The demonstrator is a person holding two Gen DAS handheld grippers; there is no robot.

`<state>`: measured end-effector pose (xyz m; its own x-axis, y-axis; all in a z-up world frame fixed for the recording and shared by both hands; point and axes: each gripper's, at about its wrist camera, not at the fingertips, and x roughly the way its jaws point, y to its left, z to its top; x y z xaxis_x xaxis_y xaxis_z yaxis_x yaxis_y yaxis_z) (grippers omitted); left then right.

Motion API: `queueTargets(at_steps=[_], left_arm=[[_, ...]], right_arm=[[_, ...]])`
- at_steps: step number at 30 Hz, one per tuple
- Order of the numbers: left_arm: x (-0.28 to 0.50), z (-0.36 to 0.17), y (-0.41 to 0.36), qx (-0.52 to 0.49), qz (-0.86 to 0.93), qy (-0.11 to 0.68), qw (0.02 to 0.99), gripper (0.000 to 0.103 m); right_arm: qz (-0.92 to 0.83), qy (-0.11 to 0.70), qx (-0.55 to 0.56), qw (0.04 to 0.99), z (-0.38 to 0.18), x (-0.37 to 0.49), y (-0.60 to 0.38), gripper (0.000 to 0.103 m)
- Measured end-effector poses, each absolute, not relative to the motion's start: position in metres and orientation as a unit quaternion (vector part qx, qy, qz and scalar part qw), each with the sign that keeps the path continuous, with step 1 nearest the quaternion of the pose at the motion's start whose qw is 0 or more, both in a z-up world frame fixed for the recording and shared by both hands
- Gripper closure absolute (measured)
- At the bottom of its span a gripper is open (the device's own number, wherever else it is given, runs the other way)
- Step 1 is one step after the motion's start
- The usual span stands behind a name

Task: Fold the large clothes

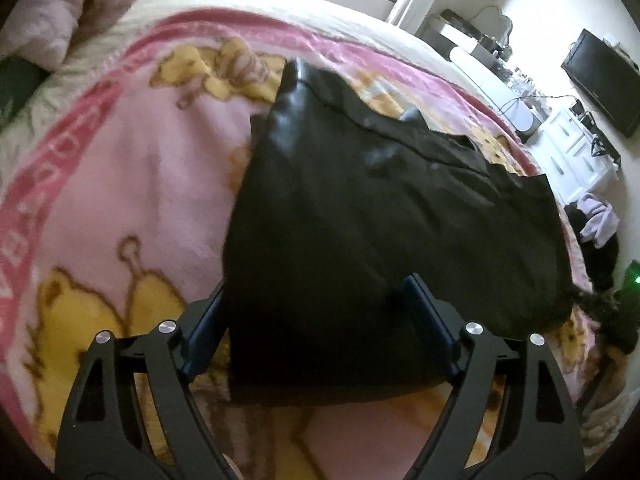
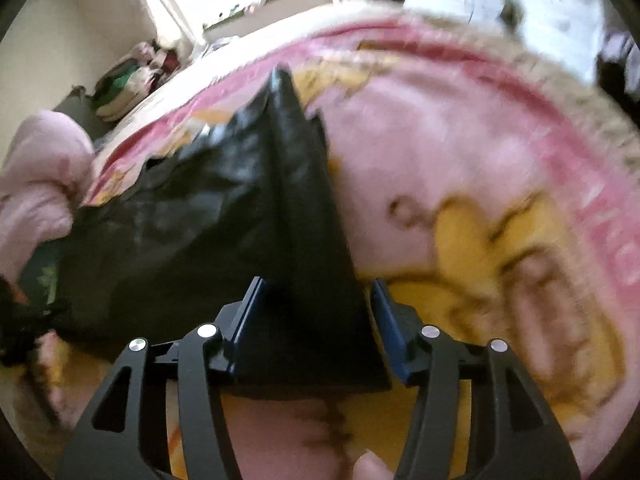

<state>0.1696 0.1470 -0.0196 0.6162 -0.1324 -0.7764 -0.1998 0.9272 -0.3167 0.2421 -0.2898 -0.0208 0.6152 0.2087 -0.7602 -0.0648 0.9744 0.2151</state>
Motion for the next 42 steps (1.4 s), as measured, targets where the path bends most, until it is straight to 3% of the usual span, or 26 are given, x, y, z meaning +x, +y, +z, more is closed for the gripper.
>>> queueTargets(at_steps=[6,13,17,18,19,21,24,32,42], left_arm=[[0.158,0.012,0.145,-0.146,0.042,0.395,0.906,0.024],[0.159,0.022,0.135,-0.096,0.057,0.377,0.919,0.024],[0.161,0.018,0.126,-0.093,0.036,0.382,0.919,0.024],[0.16,0.018,0.121,-0.09,0.029,0.382,0.919,0.029],[0.16,0.017,0.118,-0.087,0.02,0.382,0.92,0.042],[0.162,0.015,0.108,-0.083,-0.002,0.39,0.917,0.056],[0.167,0.005,0.1,-0.084,-0.023,0.408,0.909,0.067],[0.183,-0.02,0.096,-0.075,-0.02,0.438,0.896,0.067],[0.184,-0.017,0.101,-0.089,-0.029,0.437,0.895,0.067]], right_arm=[[0.111,0.337,0.042,0.934,0.016,0.217,-0.263,0.043],[0.21,0.346,0.028,0.914,0.02,0.209,-0.189,0.046],[0.248,0.354,-0.001,0.902,0.021,0.199,-0.144,0.053],[0.257,0.355,-0.009,0.899,0.02,0.196,-0.133,0.054],[0.261,0.356,-0.015,0.897,0.019,0.195,-0.127,0.056],[0.27,0.361,-0.026,0.892,0.016,0.192,-0.115,0.063],[0.278,0.371,-0.039,0.885,0.01,0.192,-0.103,0.066],[0.266,0.446,-0.083,0.851,-0.038,0.202,-0.08,0.068],[0.27,0.451,-0.059,0.849,-0.042,0.207,-0.084,0.068]])
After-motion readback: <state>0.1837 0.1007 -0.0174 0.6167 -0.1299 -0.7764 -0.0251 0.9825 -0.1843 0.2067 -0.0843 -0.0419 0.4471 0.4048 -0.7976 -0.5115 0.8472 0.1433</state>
